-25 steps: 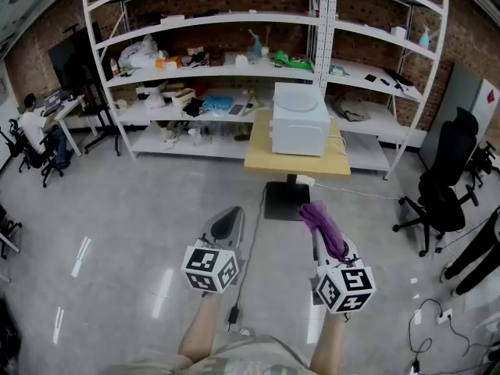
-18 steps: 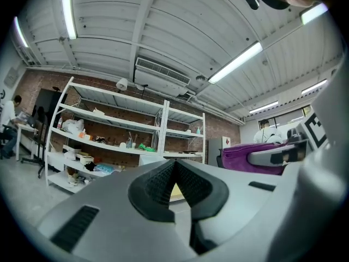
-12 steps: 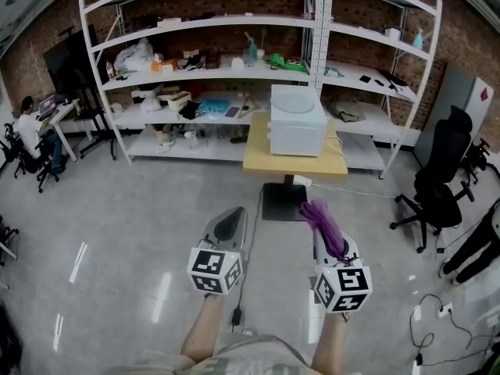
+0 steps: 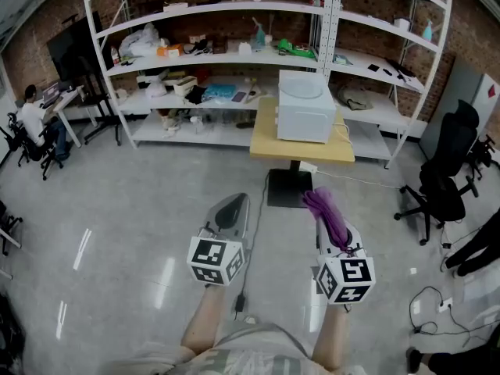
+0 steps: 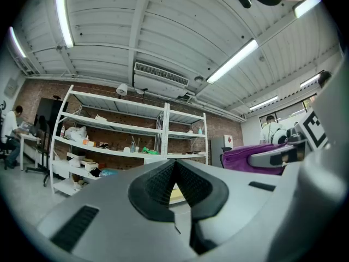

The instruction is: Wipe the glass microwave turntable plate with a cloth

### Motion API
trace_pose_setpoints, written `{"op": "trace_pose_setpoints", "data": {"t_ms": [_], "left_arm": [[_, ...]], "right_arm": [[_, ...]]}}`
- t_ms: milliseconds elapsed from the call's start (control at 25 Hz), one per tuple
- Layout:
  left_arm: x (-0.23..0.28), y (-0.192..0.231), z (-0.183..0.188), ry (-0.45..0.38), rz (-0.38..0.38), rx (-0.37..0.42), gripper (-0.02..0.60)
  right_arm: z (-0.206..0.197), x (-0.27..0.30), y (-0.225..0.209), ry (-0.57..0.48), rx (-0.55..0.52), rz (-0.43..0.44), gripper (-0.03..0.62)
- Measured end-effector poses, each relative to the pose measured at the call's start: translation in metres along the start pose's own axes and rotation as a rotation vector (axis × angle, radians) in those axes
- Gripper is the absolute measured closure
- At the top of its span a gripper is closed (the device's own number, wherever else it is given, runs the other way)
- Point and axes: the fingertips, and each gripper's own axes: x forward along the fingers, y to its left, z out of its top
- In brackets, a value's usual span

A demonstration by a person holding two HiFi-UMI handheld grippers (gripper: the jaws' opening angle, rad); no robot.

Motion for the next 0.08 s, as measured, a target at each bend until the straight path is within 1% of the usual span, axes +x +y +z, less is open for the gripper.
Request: {"op": "trace_pose_setpoints", "data": {"t_ms": [80], "left_arm": [[-0.0015,0.0019,0.0009,-0.005,0.000,0.000,0.581]], "right_arm": [[-0.0012,0.0007,0.0018,0.002,-0.013,-0.002,0.540]]}}
